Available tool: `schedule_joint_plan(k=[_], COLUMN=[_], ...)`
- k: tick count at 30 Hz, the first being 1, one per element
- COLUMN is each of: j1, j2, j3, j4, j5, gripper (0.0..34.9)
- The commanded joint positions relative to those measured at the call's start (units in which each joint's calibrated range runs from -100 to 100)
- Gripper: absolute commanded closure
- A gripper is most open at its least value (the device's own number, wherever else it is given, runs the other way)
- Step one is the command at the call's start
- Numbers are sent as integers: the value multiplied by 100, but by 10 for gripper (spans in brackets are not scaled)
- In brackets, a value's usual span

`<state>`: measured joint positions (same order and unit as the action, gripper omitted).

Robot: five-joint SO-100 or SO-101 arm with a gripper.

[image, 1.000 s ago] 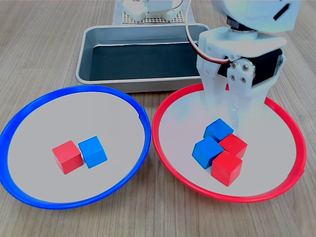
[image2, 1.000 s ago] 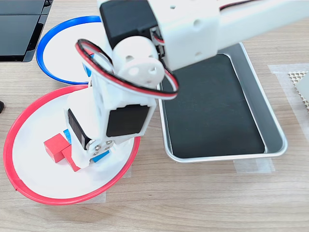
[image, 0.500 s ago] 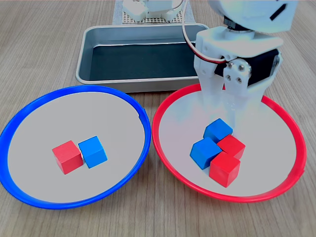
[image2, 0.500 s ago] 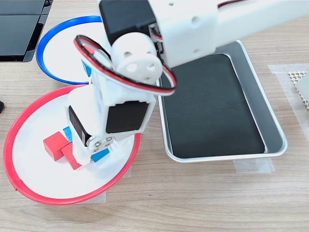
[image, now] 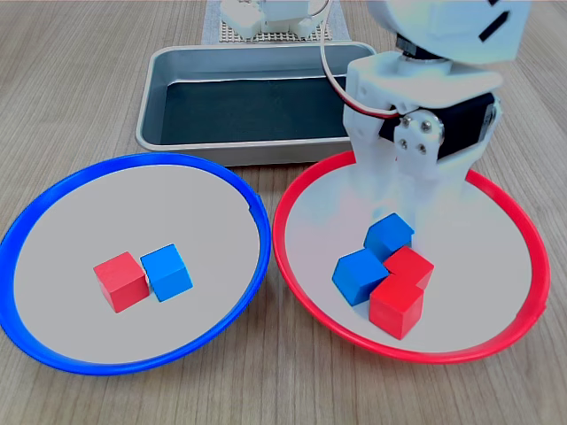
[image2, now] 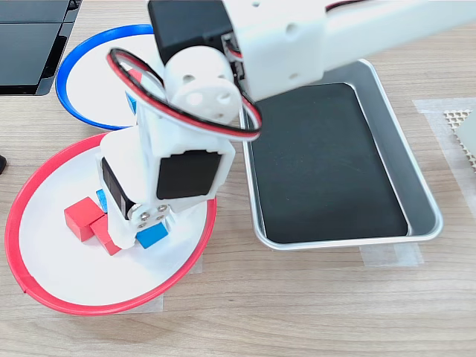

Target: Relocate any misplaced blocks to their matching dishes.

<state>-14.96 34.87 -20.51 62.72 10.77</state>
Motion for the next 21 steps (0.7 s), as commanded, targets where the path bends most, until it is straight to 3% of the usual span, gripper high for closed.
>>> schedule_joint_plan(k=[1,13,16,21], j1=[70,126,117,79], j2=[-80,-62,-45,-37], j3=[-239,-220,-239,-248], j4=[-45,-45,-45,-86], j5=[10,39,49,68], gripper=[227,231,244,296])
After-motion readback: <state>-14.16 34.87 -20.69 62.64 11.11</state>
